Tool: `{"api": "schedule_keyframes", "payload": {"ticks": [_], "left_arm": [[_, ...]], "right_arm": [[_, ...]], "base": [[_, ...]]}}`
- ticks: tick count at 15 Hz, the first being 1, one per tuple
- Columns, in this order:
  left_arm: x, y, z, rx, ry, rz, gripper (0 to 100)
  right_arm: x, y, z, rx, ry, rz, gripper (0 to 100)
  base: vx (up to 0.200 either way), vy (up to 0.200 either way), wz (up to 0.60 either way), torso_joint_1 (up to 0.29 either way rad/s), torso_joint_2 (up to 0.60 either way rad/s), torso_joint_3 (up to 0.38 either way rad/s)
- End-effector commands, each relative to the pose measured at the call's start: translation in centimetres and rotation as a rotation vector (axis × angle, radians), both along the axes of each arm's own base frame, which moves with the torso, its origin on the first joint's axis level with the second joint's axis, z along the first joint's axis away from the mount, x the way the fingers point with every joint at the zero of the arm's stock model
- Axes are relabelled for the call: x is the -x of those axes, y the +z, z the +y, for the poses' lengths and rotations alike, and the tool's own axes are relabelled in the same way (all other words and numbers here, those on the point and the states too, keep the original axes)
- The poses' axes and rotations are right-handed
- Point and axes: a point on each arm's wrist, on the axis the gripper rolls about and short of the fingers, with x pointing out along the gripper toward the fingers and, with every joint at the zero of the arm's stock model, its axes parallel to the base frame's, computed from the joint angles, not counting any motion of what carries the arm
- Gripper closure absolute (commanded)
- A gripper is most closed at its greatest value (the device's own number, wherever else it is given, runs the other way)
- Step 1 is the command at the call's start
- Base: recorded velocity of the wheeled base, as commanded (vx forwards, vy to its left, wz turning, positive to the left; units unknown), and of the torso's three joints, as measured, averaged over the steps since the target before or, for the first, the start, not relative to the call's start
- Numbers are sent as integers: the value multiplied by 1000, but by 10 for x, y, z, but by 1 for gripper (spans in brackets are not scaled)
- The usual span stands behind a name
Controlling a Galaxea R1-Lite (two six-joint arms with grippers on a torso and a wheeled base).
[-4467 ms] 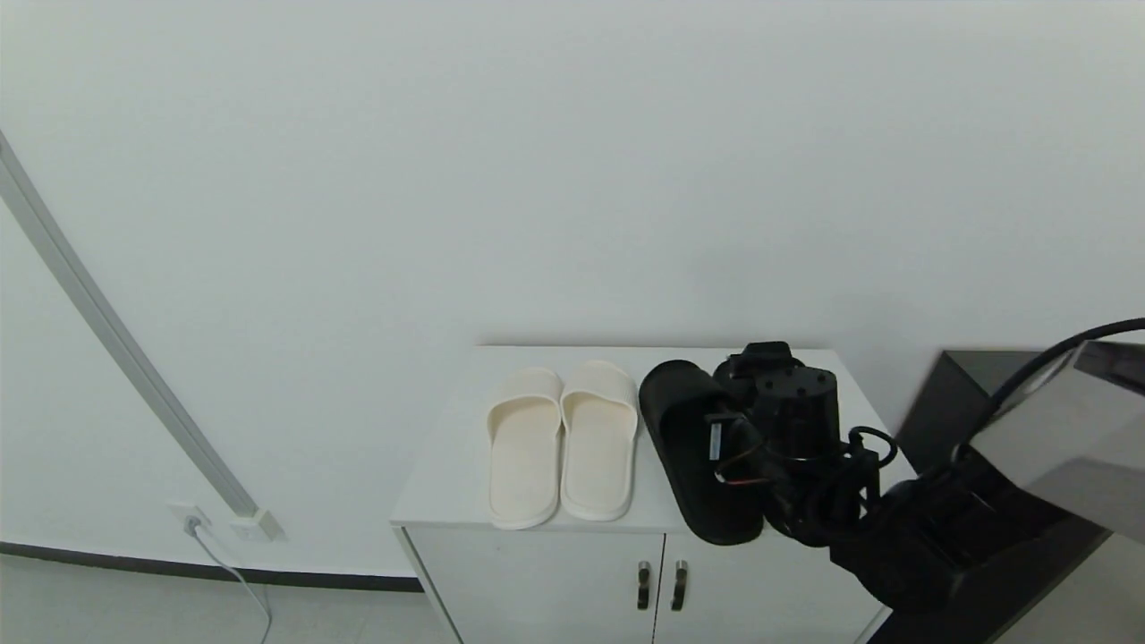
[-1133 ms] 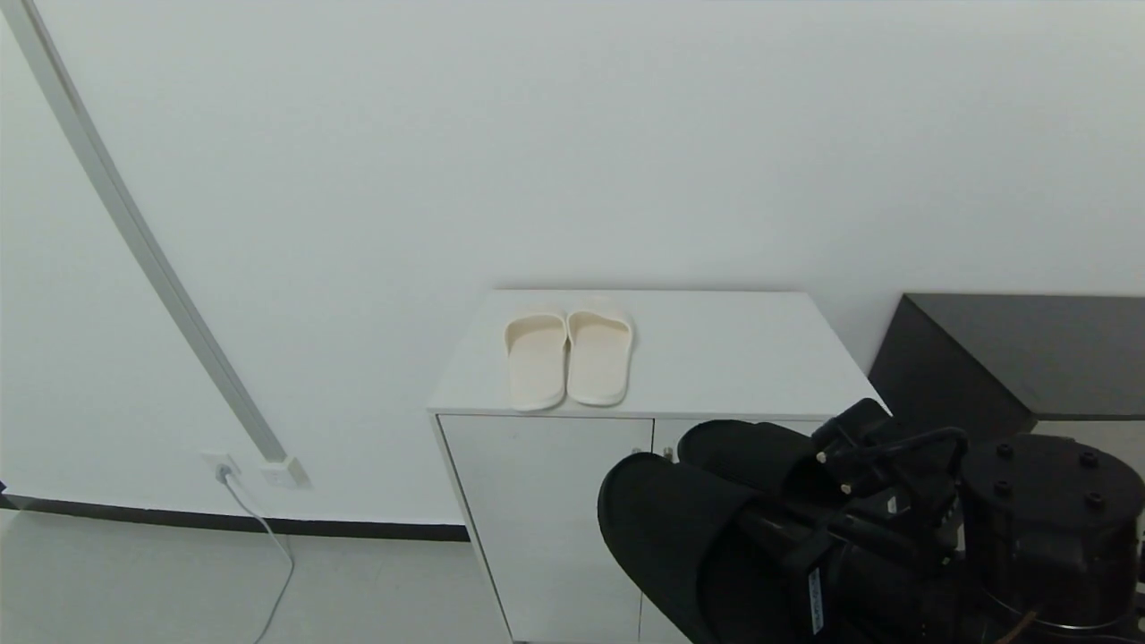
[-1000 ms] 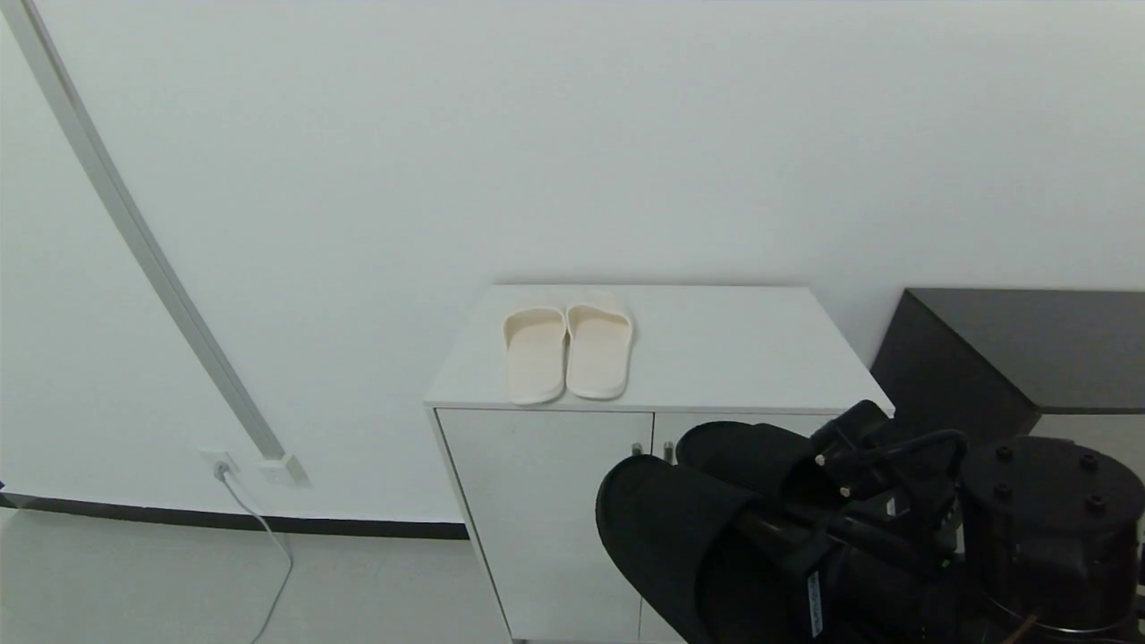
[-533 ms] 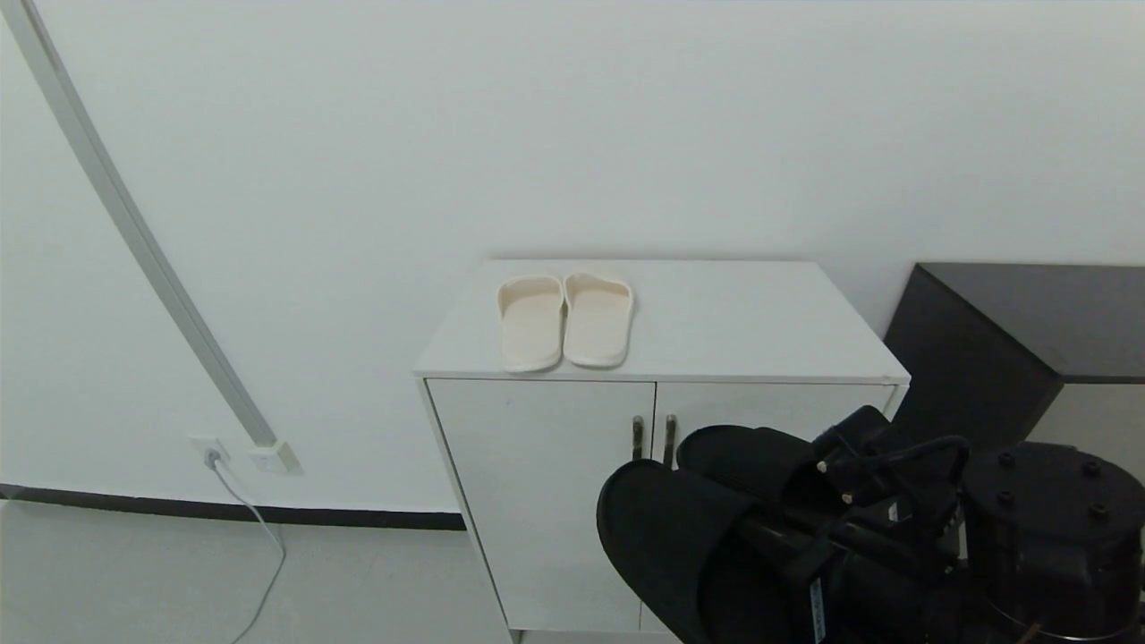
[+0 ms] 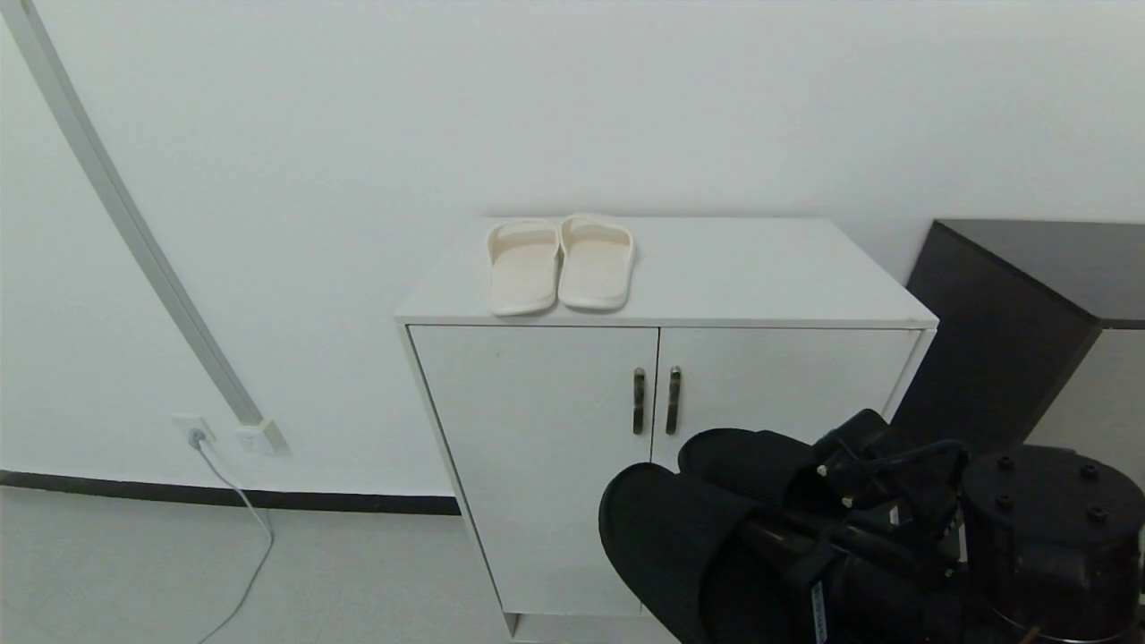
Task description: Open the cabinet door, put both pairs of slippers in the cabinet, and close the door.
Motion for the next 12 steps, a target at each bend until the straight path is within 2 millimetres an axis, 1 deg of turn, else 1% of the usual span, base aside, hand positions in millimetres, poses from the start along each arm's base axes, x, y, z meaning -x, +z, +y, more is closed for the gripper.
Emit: {"api": "schedule_keyframes", "payload": {"ticks": [1, 7, 12], "left_arm": [[0, 0, 0, 0, 0, 2, 0], [0, 0, 0, 0, 0, 2, 0], [0, 0, 0, -1, 2, 0, 0]], "right_arm": [[0, -1, 0, 3, 1, 3, 100], [0, -1, 0, 2, 4, 4, 100], [-1, -4, 2, 11, 3, 10, 100]], "base": [[0, 0, 0, -193, 510, 310], [0, 0, 0, -178, 502, 320], [0, 0, 0, -130, 467, 333]]}}
